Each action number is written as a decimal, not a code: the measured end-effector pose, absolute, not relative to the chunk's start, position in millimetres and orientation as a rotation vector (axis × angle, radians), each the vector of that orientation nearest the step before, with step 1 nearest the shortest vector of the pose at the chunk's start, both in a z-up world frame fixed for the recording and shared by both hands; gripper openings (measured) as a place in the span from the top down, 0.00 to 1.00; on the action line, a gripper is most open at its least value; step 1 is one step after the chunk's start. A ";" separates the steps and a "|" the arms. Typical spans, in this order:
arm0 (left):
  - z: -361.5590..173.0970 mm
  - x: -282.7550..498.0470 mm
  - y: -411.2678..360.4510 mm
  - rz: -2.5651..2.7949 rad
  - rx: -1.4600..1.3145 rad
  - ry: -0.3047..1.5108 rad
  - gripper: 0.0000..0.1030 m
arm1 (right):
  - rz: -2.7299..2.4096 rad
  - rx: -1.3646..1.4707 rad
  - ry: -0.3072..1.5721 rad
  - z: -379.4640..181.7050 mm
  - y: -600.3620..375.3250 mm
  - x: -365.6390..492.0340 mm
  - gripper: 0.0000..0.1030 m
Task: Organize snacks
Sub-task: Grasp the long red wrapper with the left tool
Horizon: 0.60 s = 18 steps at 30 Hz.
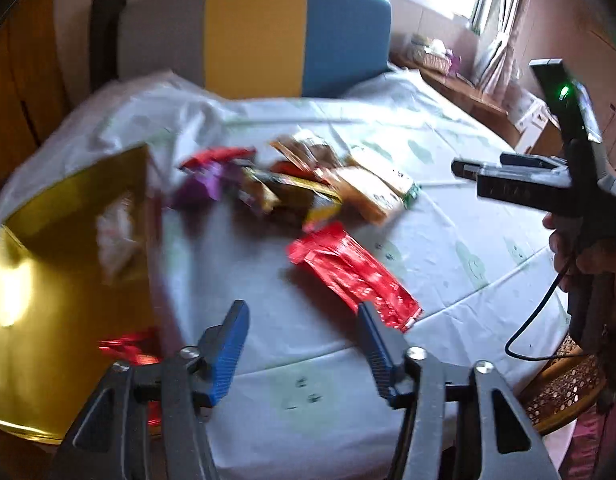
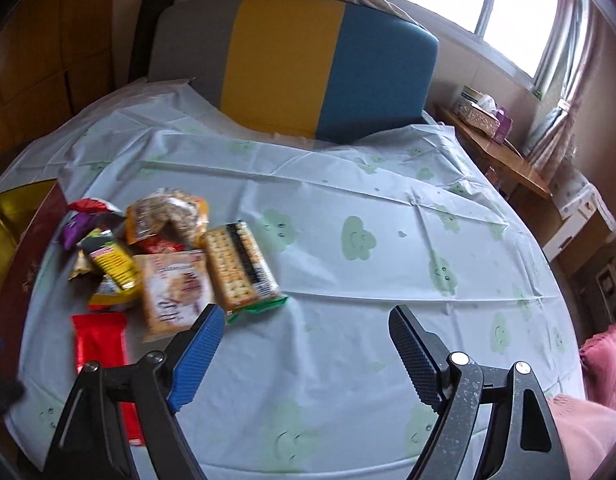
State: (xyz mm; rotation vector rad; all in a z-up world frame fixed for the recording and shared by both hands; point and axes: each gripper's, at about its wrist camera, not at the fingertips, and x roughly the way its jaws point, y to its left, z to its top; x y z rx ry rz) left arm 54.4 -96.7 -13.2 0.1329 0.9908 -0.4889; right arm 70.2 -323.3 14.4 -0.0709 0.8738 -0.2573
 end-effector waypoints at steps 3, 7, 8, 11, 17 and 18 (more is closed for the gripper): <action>-22.9 61.2 -107.3 -0.488 0.102 1.031 0.35 | -0.260 0.009 0.908 6.9 -338.9 75.2 0.17; -32.8 70.1 -118.8 -0.467 0.063 1.072 0.28 | -0.242 0.108 0.907 8.4 -349.3 78.0 0.13; -34.6 72.6 -121.5 -0.464 0.054 1.077 0.25 | -0.240 0.125 0.906 9.2 -350.9 77.6 0.13; -42.6 78.8 -131.7 -0.454 0.035 1.106 0.22 | -0.231 0.170 0.900 11.4 -354.8 75.1 0.12; -55.8 87.5 -149.9 -0.429 0.042 1.127 0.22 | -0.222 0.200 0.893 13.8 -356.8 73.9 0.11; -58.8 89.2 -151.7 -0.417 0.047 1.129 0.22 | -0.219 0.201 0.893 14.0 -356.7 73.7 0.11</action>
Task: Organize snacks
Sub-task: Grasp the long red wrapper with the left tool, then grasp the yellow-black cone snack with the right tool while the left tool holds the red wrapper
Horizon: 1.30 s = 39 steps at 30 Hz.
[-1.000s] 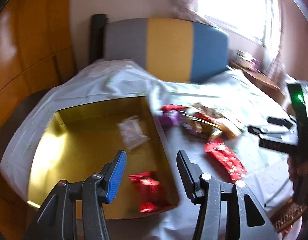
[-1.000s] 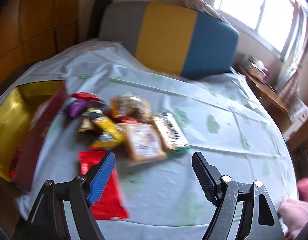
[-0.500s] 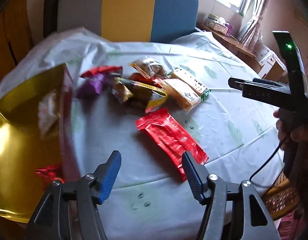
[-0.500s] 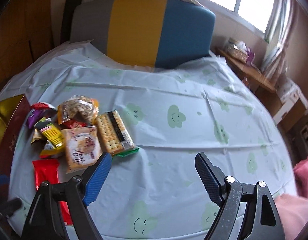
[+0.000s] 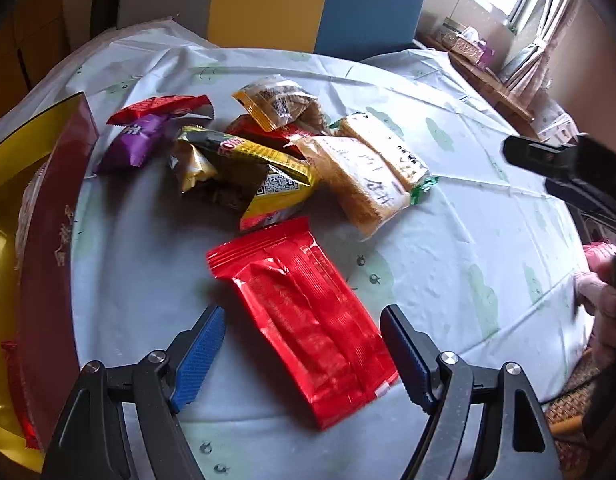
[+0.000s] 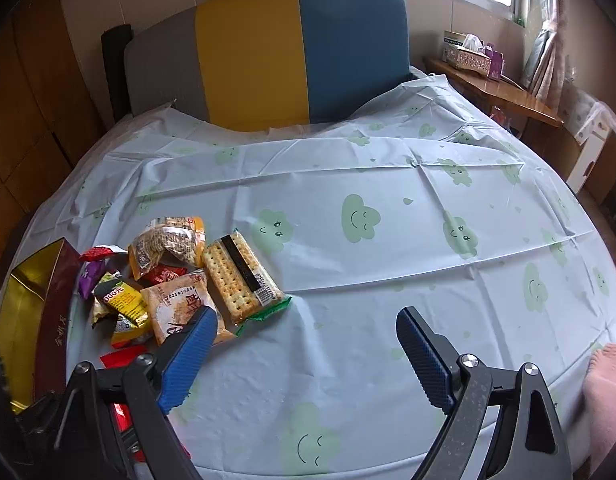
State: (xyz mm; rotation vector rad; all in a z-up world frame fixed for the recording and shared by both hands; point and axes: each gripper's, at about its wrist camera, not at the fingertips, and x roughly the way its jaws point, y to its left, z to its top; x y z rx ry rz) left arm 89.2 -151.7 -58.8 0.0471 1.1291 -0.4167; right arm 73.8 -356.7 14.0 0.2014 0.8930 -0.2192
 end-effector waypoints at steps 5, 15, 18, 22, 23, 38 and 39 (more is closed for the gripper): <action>-61.5 91.3 -158.7 -0.399 0.087 1.096 0.23 | -0.213 0.182 0.885 14.8 -352.7 73.9 0.11; -57.6 66.7 -135.5 -0.481 0.189 1.020 0.49 | -0.237 0.159 0.873 15.8 -354.0 72.8 0.11; -56.5 50.6 -121.5 -0.518 0.237 0.988 0.49 | -0.230 0.162 0.881 13.5 -353.6 73.5 0.11; -59.0 33.8 -109.2 -0.557 0.261 0.944 0.48 | -0.172 0.176 0.889 10.9 -347.6 74.5 0.11; -60.1 31.3 -106.8 -0.559 0.254 0.933 0.48 | -0.146 0.174 0.894 10.0 -343.6 75.0 0.11; -67.2 19.8 -89.9 -0.571 0.151 0.874 0.48 | 0.248 -0.087 0.952 0.1 -224.6 104.9 0.39; -67.3 20.6 -89.8 -0.572 0.148 0.872 0.48 | 0.266 -0.122 0.951 0.1 -214.6 110.2 0.39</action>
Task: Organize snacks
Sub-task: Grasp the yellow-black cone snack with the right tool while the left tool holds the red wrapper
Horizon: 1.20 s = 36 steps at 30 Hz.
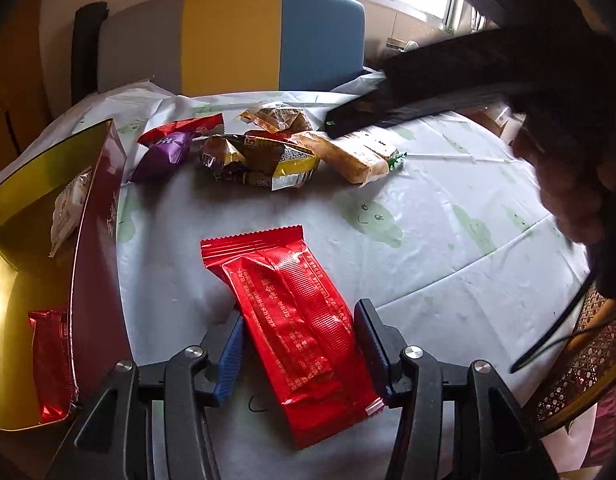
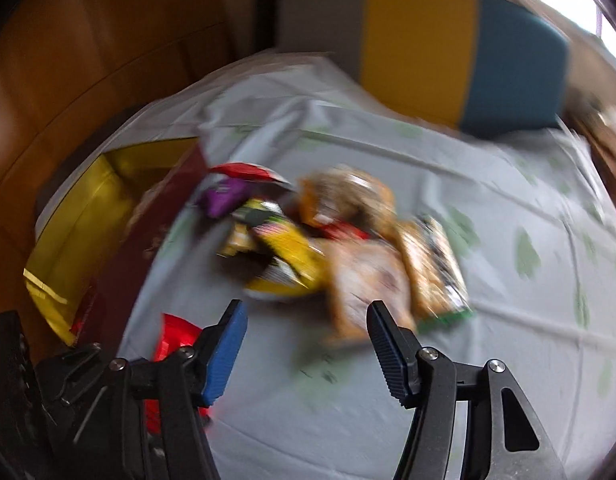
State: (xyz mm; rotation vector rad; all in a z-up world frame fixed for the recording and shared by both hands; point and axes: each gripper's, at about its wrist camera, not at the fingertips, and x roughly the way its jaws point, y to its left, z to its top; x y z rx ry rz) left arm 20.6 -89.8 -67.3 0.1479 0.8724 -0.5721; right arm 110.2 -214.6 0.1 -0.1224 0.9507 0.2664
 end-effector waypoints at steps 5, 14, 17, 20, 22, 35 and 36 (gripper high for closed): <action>-68.3 18.9 -85.7 -0.582 0.133 0.864 0.48 | 0.319 -0.340 1.000 -19.0 -174.1 149.7 0.39; -69.8 19.6 -83.6 -0.592 0.104 0.855 0.47 | 0.324 -0.368 1.119 -59.8 -171.2 195.7 0.38; -70.1 18.2 -83.3 -0.591 0.100 0.850 0.47 | 0.313 -0.362 1.116 -56.5 -171.4 189.9 0.59; -70.5 16.3 -82.6 -0.590 0.097 0.848 0.47 | 0.329 -0.321 1.106 -46.6 -169.7 177.2 0.66; -70.9 16.1 -82.2 -0.590 0.095 0.847 0.47 | 0.335 -0.292 1.083 -35.5 -172.6 164.9 0.67; -68.8 16.7 -87.7 -0.577 0.123 0.846 0.49 | 0.232 -0.126 1.146 -35.0 -252.9 80.0 0.66; -67.5 17.5 -88.6 -0.572 0.124 0.853 0.50 | 0.203 -0.118 1.171 -44.1 -260.6 76.4 0.66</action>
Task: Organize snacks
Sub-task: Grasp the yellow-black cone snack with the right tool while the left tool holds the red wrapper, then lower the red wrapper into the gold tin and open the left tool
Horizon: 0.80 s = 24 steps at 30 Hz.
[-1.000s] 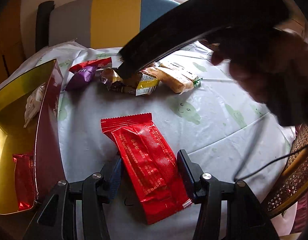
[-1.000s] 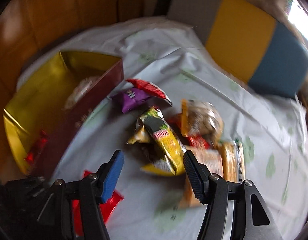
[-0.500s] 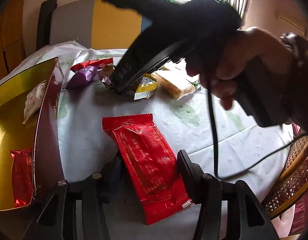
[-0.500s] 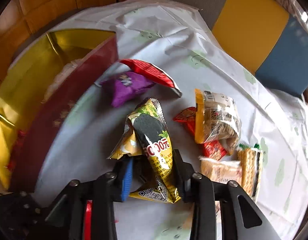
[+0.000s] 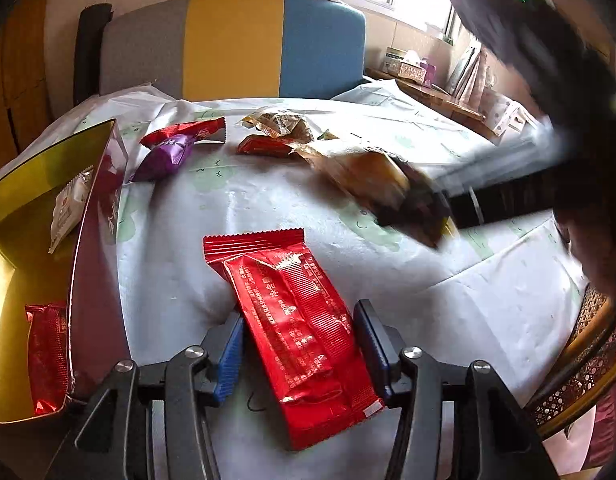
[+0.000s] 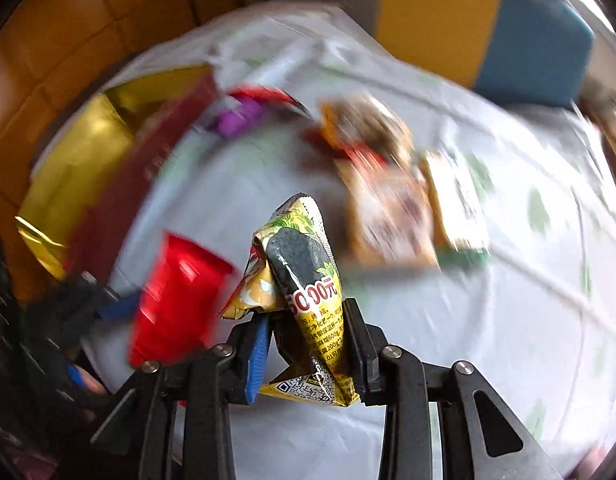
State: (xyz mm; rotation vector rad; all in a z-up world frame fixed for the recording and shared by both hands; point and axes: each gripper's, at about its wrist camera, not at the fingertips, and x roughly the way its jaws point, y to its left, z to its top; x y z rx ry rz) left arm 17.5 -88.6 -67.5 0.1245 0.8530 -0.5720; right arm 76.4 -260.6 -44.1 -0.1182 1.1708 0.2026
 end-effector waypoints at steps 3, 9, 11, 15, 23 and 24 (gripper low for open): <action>-62.4 18.1 -91.1 -0.565 0.144 0.862 0.51 | 0.173 -0.119 1.164 -58.1 -269.3 67.2 0.64; -22.7 9.5 -78.2 -0.595 0.104 0.799 0.52 | 0.155 -0.118 1.190 -64.8 -265.5 69.9 0.60; -4.5 12.3 -64.1 -0.587 0.053 0.780 0.52 | 0.157 -0.097 1.191 -66.4 -268.7 73.6 0.59; 23.4 33.4 -21.8 -0.522 -0.058 0.763 0.52 | 0.148 -0.087 1.178 -69.0 -271.3 73.3 0.57; 15.7 130.6 60.7 -0.261 -0.141 0.884 0.52 | 0.140 -0.071 1.179 -67.6 -277.0 73.3 0.55; 11.0 141.3 65.7 -0.234 -0.133 0.900 0.52 | 0.140 -0.081 1.178 -68.1 -274.0 74.1 0.55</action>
